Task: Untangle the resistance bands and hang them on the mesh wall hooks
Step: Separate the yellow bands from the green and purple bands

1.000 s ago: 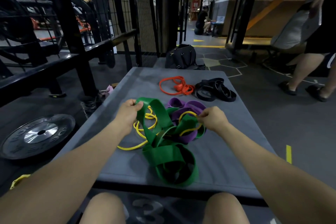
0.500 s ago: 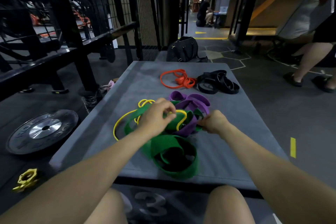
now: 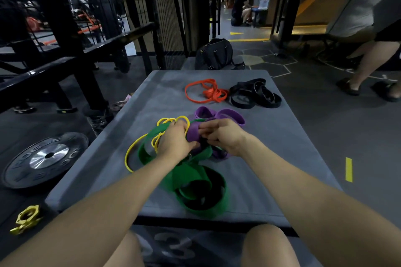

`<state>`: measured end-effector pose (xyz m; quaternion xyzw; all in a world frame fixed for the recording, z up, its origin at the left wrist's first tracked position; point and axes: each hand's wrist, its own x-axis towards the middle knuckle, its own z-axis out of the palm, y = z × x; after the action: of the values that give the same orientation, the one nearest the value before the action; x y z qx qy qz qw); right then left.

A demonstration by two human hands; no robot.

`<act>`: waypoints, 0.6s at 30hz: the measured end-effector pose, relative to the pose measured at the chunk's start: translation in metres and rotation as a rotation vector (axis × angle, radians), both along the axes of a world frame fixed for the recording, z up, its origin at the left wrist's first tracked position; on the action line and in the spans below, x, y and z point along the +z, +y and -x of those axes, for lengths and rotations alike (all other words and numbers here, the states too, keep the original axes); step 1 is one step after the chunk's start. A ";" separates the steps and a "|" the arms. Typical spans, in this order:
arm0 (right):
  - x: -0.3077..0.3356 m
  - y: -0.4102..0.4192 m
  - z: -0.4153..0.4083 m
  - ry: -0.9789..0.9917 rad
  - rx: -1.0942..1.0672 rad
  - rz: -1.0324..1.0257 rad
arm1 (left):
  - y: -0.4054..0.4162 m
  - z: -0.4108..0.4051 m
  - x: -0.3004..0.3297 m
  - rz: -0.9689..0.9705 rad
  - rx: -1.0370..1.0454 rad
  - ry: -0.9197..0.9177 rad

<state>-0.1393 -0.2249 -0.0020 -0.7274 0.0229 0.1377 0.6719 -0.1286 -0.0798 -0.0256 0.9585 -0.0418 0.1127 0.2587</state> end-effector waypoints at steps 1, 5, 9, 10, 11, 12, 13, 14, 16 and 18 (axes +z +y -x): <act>-0.002 -0.001 -0.001 -0.034 0.009 0.036 | 0.002 -0.002 0.000 0.040 0.002 0.017; -0.014 -0.008 -0.003 -0.099 -0.063 0.342 | 0.014 -0.010 -0.005 0.276 0.014 0.132; -0.022 -0.006 -0.004 -0.006 0.091 0.587 | 0.026 -0.013 -0.002 0.402 0.057 0.142; -0.023 -0.001 -0.005 0.005 0.080 0.568 | 0.027 -0.014 -0.001 0.443 0.059 0.126; -0.023 0.003 -0.006 0.027 0.047 0.498 | 0.028 -0.015 0.001 0.513 0.062 0.110; -0.021 0.008 -0.006 0.064 -0.004 0.392 | 0.030 -0.015 0.006 0.595 0.072 0.092; -0.021 0.011 -0.006 0.101 -0.057 0.272 | 0.033 -0.017 0.011 0.661 0.083 0.085; -0.020 0.014 -0.005 0.123 -0.107 0.169 | 0.036 -0.019 0.017 0.696 0.073 0.095; -0.019 0.015 -0.006 0.133 -0.190 0.044 | 0.040 -0.022 0.024 0.628 0.017 0.124; -0.016 0.015 -0.006 0.109 -0.233 -0.001 | 0.040 -0.018 0.023 0.435 -0.006 0.120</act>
<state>-0.1330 -0.2096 -0.0177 -0.7108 0.1437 0.0979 0.6815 -0.1102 -0.0402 -0.0022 0.8850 -0.0038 0.0609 0.4617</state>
